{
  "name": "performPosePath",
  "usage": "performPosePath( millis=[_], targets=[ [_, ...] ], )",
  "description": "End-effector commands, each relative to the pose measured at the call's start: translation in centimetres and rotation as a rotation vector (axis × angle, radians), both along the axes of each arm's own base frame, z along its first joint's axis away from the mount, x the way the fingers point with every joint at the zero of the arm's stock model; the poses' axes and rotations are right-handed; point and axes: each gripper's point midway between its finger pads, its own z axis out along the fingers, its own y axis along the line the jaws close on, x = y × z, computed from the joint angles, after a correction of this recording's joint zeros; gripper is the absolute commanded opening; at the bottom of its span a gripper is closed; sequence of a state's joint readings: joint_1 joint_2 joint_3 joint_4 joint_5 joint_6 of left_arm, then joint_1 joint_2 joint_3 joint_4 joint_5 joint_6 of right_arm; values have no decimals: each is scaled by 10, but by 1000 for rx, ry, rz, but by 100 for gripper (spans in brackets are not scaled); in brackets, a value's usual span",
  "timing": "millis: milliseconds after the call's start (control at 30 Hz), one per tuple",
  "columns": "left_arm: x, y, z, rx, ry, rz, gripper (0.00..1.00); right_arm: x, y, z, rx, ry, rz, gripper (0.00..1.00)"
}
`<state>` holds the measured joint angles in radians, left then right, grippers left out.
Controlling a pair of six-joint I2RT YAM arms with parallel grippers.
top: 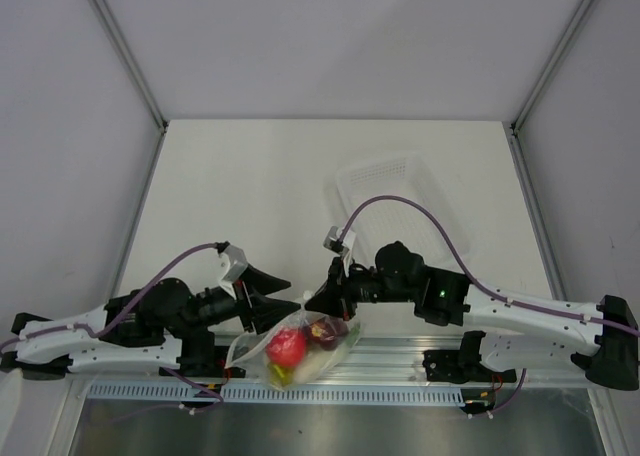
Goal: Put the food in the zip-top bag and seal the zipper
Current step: Zip the zipper food storage bag at the center of the board.
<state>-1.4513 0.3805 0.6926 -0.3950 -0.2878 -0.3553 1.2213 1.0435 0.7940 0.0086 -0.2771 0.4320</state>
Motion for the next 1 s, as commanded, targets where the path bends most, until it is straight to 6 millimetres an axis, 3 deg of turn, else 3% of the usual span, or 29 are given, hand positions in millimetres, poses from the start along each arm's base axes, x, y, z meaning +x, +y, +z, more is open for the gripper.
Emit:
performPosePath(
  millis=[0, 267, 367, 633, 967],
  targets=[
    [11, -3, 23, -74, -63, 48, 56, 2, 6, 23, 91, -21, -10, 0],
    [11, -25, 11, 42, -84, 16, 55, -4, 4, 41, 119, -46, 7, 0],
    [7, -30, 13, 41, -89, -18, 41, -6, 2, 45, 124, -48, 12, 0],
    [2, -24, 14, -2, -74, -49, 33, -9, -2, 48, 128, -51, 16, 0],
    [-7, -26, 12, -4, -48, -100, 31, -12, -2, 53, 141, -56, 27, 0]
  ],
)
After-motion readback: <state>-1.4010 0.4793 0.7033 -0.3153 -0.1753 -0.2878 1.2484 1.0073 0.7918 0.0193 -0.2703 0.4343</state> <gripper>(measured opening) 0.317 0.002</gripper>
